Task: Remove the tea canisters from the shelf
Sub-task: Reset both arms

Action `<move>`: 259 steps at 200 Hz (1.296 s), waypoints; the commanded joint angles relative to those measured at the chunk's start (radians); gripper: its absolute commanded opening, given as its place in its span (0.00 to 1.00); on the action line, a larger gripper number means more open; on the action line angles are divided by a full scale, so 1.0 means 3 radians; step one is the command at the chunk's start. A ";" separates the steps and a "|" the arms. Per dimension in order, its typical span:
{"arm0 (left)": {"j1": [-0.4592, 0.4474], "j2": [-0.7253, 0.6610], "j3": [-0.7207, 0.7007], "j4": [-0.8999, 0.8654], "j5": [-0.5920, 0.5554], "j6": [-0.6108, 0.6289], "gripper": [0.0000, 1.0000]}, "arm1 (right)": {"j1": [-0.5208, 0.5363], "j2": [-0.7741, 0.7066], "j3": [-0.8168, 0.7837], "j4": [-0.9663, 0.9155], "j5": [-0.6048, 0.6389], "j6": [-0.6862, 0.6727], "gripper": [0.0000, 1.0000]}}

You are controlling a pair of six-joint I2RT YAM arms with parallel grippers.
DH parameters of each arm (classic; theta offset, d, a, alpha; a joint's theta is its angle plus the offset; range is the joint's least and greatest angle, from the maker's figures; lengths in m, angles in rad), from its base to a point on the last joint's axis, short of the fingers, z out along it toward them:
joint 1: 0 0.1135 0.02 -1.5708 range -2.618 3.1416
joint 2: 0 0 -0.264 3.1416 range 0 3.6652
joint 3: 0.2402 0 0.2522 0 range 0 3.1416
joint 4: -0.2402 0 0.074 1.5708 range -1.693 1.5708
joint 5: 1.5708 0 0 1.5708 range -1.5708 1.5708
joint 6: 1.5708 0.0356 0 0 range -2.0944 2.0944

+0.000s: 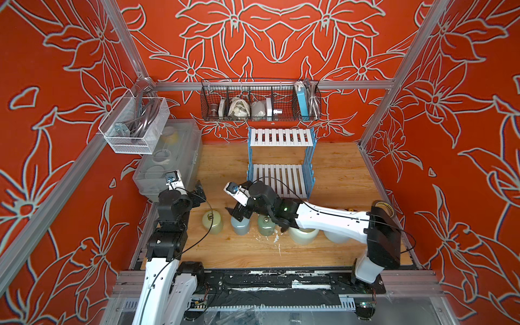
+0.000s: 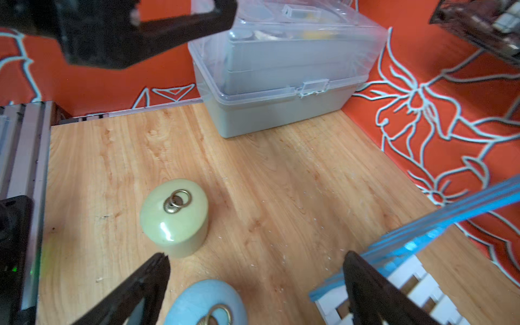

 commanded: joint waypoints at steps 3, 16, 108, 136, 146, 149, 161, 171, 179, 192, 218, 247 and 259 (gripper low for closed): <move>-0.0025 0.0065 -0.0111 0.0184 0.0256 0.0088 0.98 | -0.0131 -0.0333 -0.0211 -0.0093 0.0203 -0.0039 0.99; -0.0043 0.0093 -0.0169 0.0295 0.0386 0.0138 0.98 | -0.0233 -0.0500 -0.0355 -0.0080 0.0204 -0.0015 0.99; -0.0076 0.0713 -0.0510 0.1312 0.1017 0.0204 0.98 | -0.1058 -0.1844 -0.1276 -0.0376 0.0424 0.0021 0.99; -0.0073 0.0983 -0.0544 0.1524 0.1106 0.0209 0.98 | -0.1382 -0.2211 -0.1511 -0.0521 0.0465 0.0063 0.99; -0.0072 0.1064 -0.0564 0.1607 0.1151 0.0217 0.98 | -0.1512 -0.2349 -0.1621 -0.0525 0.0473 0.0054 0.99; -0.0074 0.1088 -0.0573 0.1640 0.1175 0.0226 0.98 | -0.1554 -0.2390 -0.1660 -0.0513 0.0475 0.0054 1.00; -0.0074 0.1173 -0.0625 0.1781 0.1259 0.0263 0.98 | -0.1730 -0.2544 -0.1796 -0.0484 0.0472 0.0067 1.00; -0.0075 0.1248 -0.0653 0.1874 0.1287 0.0285 0.99 | -0.1877 -0.2657 -0.1877 -0.0510 0.0475 0.0082 1.00; -0.0078 0.1373 -0.0651 0.1895 0.1286 0.0286 0.98 | -0.1994 -0.2741 -0.1931 -0.0546 0.0486 0.0076 1.00; -0.0080 0.1503 -0.0634 0.1901 0.1289 0.0278 0.98 | -0.2166 -0.2873 -0.2055 -0.0516 0.0544 0.0077 1.00; -0.0079 0.1716 -0.0677 0.2014 0.1279 0.0332 0.98 | -0.2502 -0.3024 -0.2301 -0.0400 0.0515 0.0065 0.99; -0.0080 0.1876 -0.0726 0.2109 0.1230 0.0379 0.98 | -0.2745 -0.3063 -0.2556 -0.0185 0.0563 0.0085 1.00; -0.0078 0.1952 -0.0789 0.2259 0.1234 0.0416 0.98 | -0.2816 -0.3040 -0.2694 0.0031 0.0528 0.0050 0.99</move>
